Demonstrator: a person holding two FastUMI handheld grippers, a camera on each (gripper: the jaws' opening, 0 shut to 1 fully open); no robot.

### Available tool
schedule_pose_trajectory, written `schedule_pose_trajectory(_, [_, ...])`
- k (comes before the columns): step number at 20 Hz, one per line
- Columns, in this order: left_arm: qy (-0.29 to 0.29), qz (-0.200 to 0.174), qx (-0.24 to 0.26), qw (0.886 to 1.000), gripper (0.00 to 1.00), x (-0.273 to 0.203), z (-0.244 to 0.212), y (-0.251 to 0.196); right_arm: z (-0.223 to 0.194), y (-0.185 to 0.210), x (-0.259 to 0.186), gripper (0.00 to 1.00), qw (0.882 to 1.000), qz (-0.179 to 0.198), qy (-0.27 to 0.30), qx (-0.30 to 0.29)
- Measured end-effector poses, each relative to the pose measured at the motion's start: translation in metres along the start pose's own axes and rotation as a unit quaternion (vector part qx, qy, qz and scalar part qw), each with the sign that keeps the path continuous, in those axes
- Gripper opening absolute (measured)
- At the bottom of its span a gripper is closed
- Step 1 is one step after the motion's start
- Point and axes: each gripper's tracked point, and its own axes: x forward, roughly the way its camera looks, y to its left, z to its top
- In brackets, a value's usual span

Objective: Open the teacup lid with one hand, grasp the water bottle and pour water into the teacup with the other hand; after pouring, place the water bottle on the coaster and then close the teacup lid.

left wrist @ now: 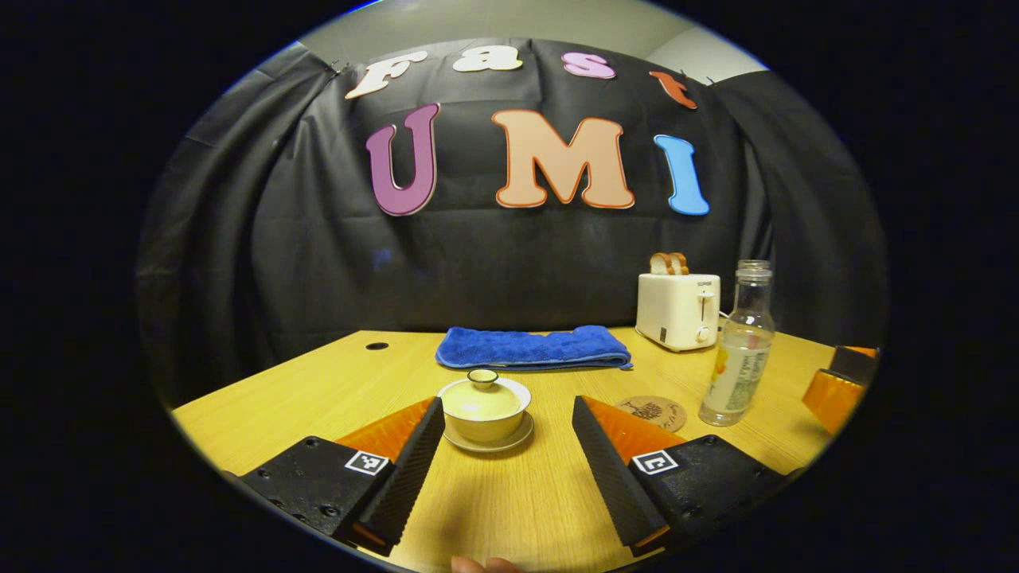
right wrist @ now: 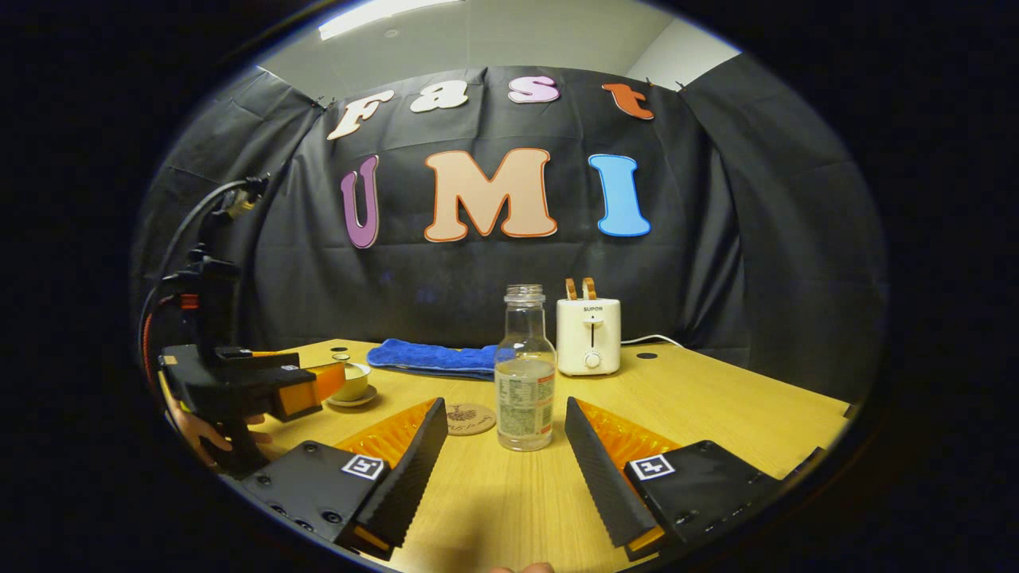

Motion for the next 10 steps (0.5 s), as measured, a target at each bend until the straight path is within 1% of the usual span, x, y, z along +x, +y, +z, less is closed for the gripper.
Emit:
schedule_pose_trajectory(1, [0.004,0.003,0.005,1.000,0.95,0.012,0.000,0.004,0.000,-0.006,0.003,0.96,1.000,-0.004,0.000,0.000])
schedule_pose_trajectory(2, [0.010,0.004,0.010,1.000,0.95,0.024,-0.001,0.005,0.001,-0.010,0.006,0.94,1.000,-0.007,0.000,0.000])
schedule_pose_trajectory(3, [0.014,0.006,0.013,1.000,0.95,0.033,-0.001,0.008,0.001,-0.014,0.007,0.94,1.000,-0.012,-0.001,0.000])
schedule_pose_trajectory(4, [0.015,0.010,0.019,1.000,0.95,0.039,-0.001,0.010,0.001,-0.017,0.009,0.96,1.000,-0.014,-0.001,0.000])
schedule_pose_trajectory(10, [0.022,0.017,0.062,0.998,0.95,0.069,0.000,0.013,0.001,-0.019,0.011,0.94,1.000,-0.013,-0.001,-0.001])
